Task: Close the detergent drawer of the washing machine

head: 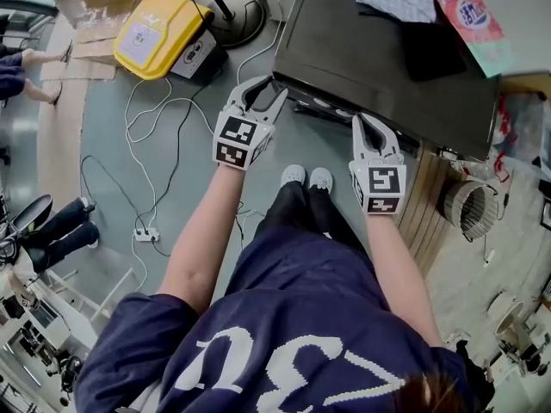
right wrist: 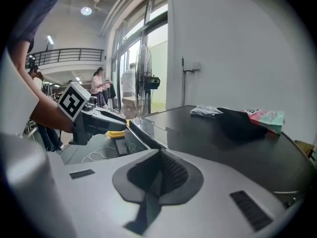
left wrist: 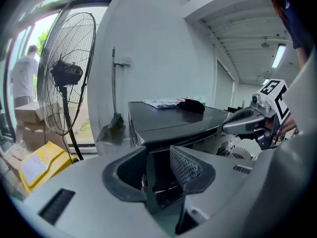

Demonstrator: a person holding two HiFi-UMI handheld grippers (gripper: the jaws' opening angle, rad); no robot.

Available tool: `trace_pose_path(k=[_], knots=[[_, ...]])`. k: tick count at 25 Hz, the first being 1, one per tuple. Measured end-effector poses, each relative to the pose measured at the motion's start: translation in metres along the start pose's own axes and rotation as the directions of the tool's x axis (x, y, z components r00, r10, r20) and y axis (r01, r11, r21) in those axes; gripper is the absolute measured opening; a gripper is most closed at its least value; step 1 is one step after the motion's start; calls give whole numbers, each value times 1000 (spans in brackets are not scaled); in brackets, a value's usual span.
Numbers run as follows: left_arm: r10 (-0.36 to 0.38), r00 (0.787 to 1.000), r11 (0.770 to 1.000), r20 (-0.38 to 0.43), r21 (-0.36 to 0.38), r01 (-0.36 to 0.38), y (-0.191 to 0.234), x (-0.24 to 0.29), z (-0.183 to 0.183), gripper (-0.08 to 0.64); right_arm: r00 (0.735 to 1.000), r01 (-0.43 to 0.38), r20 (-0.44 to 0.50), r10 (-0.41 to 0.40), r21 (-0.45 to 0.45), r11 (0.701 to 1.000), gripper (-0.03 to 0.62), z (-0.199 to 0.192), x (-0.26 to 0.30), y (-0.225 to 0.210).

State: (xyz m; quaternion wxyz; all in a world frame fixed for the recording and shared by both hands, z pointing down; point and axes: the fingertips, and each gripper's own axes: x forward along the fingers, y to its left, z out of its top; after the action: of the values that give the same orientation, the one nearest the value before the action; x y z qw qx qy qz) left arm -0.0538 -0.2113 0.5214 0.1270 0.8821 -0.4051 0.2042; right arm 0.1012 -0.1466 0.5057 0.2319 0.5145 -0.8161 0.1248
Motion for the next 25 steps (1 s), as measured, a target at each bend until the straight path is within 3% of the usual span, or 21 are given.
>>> trace_pose_path(k=[8,12,15,25], knots=[[32,999,999,40,-32,-31,2,-7,2,159,999,32,-2,-32,-17,999,17,1,3,-2],[11,999,999,43,-37,-9,-13,-14,-7,34,999,34,-3,-34,-16,999,17,3,2,-1],[0,1000,1000,1,-28,0,-21,-4,-17,23,999,37,-3,-37,-22,999,17,2,2,-1],[48,999,998,6,-35,-48,-20,7,-9,20,999,11,38,-11,-9,1000,17,4,-3,-1]])
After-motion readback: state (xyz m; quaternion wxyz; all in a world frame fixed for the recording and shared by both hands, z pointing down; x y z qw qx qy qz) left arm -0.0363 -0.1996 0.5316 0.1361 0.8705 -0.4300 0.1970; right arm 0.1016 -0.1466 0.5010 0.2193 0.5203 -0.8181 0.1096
